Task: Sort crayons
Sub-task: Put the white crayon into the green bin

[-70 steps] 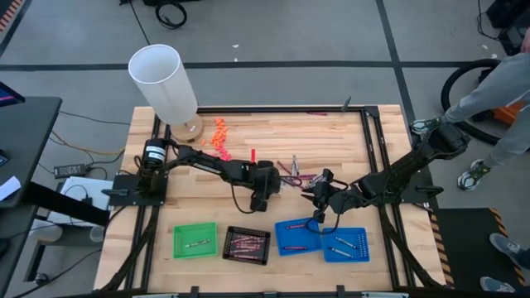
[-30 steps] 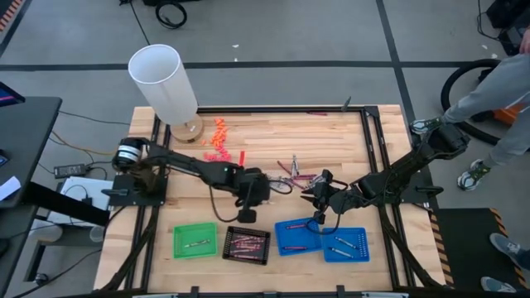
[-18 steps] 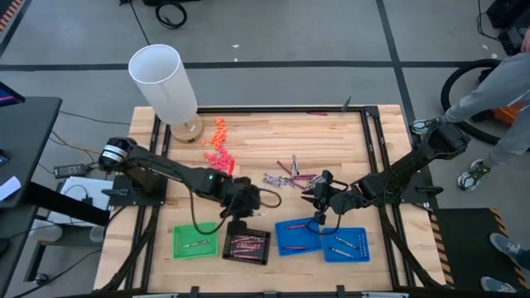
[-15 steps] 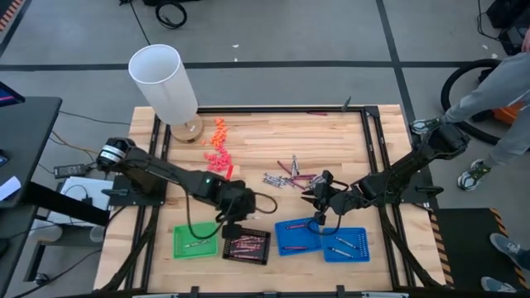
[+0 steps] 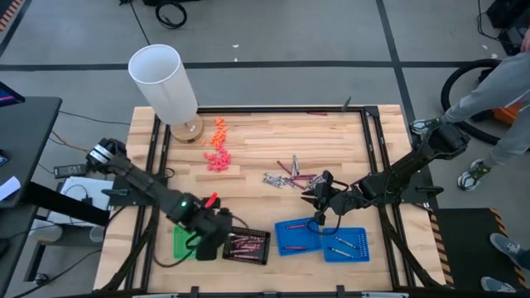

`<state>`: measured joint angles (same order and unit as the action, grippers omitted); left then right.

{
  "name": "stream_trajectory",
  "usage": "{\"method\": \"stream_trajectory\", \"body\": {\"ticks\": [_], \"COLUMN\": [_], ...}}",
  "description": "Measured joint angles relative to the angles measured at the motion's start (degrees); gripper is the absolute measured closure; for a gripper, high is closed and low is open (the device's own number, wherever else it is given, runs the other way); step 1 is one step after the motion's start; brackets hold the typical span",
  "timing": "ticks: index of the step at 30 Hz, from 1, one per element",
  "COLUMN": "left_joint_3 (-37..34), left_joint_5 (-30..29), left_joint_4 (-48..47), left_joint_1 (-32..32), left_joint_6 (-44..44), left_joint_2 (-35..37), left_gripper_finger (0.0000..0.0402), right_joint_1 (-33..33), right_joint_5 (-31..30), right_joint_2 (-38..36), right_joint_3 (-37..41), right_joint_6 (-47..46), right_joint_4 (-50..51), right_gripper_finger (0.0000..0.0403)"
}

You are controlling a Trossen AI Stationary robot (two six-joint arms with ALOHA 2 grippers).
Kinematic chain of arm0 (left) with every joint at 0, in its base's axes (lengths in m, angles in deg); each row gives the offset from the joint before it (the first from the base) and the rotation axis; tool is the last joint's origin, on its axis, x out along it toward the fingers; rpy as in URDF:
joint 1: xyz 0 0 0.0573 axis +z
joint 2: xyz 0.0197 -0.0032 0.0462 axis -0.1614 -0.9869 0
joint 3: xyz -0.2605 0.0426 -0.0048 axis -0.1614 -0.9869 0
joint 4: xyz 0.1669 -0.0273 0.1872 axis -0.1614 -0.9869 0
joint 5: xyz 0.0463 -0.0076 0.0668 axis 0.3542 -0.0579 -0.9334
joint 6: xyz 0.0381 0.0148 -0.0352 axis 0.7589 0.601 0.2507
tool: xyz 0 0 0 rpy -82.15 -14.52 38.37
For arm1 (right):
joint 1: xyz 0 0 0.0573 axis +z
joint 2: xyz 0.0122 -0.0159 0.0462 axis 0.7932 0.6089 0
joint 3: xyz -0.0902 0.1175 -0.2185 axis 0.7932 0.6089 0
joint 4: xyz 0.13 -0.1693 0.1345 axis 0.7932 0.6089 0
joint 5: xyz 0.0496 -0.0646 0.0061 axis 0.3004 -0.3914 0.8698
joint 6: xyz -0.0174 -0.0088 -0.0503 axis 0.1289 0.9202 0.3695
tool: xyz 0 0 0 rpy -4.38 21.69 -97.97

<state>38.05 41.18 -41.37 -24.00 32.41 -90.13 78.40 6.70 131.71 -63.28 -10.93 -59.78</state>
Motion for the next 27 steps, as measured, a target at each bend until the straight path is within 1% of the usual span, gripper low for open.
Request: {"method": "stream_trajectory", "body": {"ticks": [5, 9, 15, 22, 25, 27], "left_joint_3": [-0.05, -1.64, -6.78, -12.45, -14.16, -14.72], "left_joint_5": [-4.59, -5.29, -4.86, -1.88, -1.22, -0.97], "left_joint_4": [-7.08, -8.21, -6.88, 0.12, 1.01, 0.87], "left_joint_1": [-4.18, -7.12, -10.66, -11.97, -11.97, -11.95], "left_joint_6": [-6.48, -10.83, -15.96, -21.95, -24.74, -26.10], "left_joint_2": [0.00, 0.00, -0.09, -0.10, -0.11, -0.11], "left_gripper_finger": [0.0381, 0.0381, 0.0381, 0.0380, 0.0370, 0.0352], "right_joint_1": [0.00, 0.13, 0.13, 0.12, 0.11, 0.15], "right_joint_5": [0.32, 0.36, 0.38, 0.39, 0.41, 0.61], "right_joint_2": [-0.02, -0.02, -0.02, -0.02, -0.02, -0.02], "right_joint_3": [0.00, 0.00, 0.00, 0.00, 0.00, 0.00], "right_joint_6": [-0.32, -0.32, -0.32, -0.28, -0.23, -0.19], "right_joint_4": [-0.05, -0.14, -0.17, -0.16, -0.16, -0.15], "right_gripper_finger": [0.0325, 0.0325, 0.0325, 0.0325, 0.0325, 0.0325]}}
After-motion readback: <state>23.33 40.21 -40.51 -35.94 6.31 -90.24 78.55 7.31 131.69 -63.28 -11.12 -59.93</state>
